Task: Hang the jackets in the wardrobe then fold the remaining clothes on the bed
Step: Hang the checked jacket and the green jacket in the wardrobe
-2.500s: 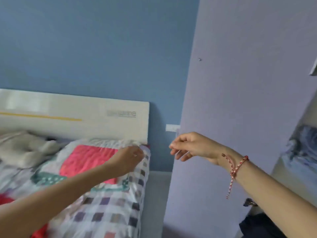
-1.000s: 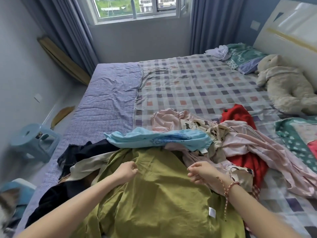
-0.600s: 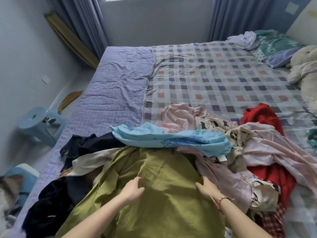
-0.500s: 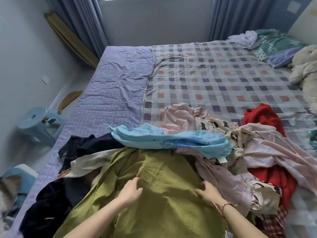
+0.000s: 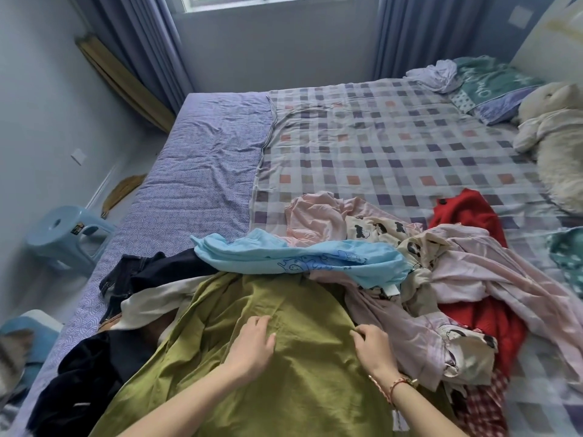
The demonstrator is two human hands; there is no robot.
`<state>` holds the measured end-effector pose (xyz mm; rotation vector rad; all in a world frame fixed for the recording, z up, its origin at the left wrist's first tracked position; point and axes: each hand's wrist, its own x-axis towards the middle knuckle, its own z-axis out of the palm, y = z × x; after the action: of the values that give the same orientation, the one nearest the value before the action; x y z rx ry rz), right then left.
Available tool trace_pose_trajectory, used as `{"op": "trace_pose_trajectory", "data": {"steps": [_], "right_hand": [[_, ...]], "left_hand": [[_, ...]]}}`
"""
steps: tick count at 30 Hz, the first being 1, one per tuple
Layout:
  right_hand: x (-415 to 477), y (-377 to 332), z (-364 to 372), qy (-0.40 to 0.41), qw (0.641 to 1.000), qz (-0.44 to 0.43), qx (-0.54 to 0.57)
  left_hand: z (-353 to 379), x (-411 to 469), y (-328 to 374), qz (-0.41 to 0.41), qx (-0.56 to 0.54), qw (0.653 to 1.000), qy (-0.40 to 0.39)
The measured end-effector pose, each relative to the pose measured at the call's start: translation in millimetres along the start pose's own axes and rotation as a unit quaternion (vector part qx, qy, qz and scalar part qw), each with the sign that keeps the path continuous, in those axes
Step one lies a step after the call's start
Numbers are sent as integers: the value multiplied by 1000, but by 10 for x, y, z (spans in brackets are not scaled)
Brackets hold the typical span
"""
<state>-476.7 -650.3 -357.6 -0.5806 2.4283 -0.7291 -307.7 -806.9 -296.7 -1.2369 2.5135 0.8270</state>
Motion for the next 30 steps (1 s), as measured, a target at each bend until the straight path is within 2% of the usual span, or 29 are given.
{"op": "trace_pose_trajectory", "data": {"steps": [2,4,7,10,12,15,17,19,21,23,24,25,27,28,29,30], "right_hand": [[-142,-111,-85,40,998,-54,11],[-334,-206,-123,28,992,-120,26],[-617,-311,-190,7,981,-184,57],[-879,-415,-283,-18,968,-233,85],[-1088,-507,-274,-49,947,-304,91],[-1458,-612,-198,-84,917,-379,90],[-1641,-660,-246,-109,905,-396,108],[-1675,-668,-327,-186,908,-334,170],[-1582,-641,-434,-270,915,-169,248],[-1382,-549,-456,-261,920,16,291],[-1277,-508,-446,-258,901,98,335],[-1204,-481,-438,-262,865,167,394],[-1110,-489,-398,-277,786,239,499],[-1077,-523,-378,-284,758,250,532],[-1050,-575,-365,-287,744,249,550],[-1042,-647,-372,-290,743,240,554]], "left_hand": [[-31,-38,115,9,-43,999,4],[-67,-110,278,14,-114,993,0],[-69,-189,499,-30,-214,976,-43],[3,-226,608,-82,-227,965,-102],[38,-277,679,-118,-220,960,-126],[44,-333,700,-165,-205,964,-35],[6,-364,621,-221,-271,937,17],[-60,-441,564,-270,-365,891,22],[-146,-616,540,-291,-437,851,10],[-245,-880,559,-288,-503,814,-22],[-301,-1019,589,-274,-535,797,-60],[-360,-1183,623,-253,-562,781,-102],[-438,-1537,699,-195,-616,743,-175],[-407,-1671,667,-158,-618,745,-196],[-358,-1767,629,-114,-593,769,-212],[-257,-1827,545,-77,-532,812,-228]]}}
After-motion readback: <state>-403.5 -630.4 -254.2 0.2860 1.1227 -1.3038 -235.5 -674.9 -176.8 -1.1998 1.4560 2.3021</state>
